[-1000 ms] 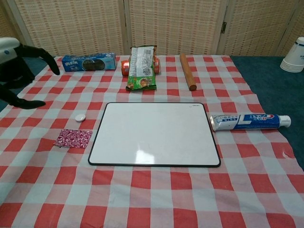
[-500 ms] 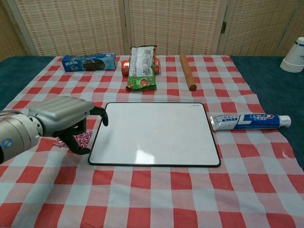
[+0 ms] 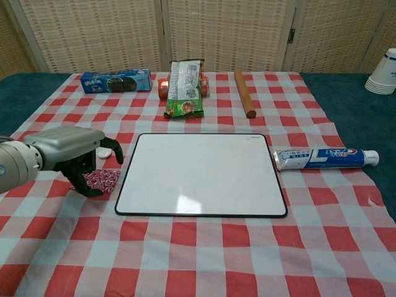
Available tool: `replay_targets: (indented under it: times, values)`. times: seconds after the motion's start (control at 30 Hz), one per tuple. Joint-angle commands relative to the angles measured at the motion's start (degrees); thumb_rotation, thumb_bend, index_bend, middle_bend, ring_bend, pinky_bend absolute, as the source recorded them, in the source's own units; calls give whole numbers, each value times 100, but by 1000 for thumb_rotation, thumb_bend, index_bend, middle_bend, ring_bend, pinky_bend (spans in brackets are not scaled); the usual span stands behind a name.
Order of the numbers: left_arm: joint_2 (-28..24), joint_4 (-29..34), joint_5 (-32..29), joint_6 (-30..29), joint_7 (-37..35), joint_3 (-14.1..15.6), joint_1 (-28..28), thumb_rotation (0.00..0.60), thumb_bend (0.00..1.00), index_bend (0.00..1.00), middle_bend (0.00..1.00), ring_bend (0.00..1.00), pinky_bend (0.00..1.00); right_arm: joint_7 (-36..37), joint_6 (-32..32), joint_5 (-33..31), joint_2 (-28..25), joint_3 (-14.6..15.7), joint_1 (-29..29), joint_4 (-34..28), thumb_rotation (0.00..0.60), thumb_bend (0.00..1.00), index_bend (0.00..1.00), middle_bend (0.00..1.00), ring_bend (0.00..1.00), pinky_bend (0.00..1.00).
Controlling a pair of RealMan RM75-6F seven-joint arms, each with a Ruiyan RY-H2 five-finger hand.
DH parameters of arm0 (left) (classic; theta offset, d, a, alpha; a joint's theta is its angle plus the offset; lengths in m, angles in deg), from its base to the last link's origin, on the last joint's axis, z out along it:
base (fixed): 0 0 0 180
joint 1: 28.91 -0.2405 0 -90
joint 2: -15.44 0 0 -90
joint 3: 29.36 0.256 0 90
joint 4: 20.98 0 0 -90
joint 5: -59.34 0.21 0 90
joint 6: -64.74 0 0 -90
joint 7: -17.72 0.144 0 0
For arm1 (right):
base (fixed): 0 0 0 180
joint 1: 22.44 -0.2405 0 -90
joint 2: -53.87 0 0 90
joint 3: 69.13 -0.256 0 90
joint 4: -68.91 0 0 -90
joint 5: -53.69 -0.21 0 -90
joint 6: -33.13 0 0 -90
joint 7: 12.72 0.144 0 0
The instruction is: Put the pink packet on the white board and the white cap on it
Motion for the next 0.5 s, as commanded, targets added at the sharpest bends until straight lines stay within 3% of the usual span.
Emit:
replay_targets:
  times: [0.03, 0.5]
  values:
    - [-18, -104, -216, 106, -65, 30, 107, 600, 231, 308, 1000, 1000, 1000, 13, 2, 10, -9, 8, -1, -2, 548, 0, 0, 0, 0, 79]
    - [-112, 39, -550, -36, 82, 175, 362, 600, 232, 303, 1000, 1000, 1000, 154, -130, 63, -46, -11, 33, 31, 548, 0, 0, 0, 0, 79]
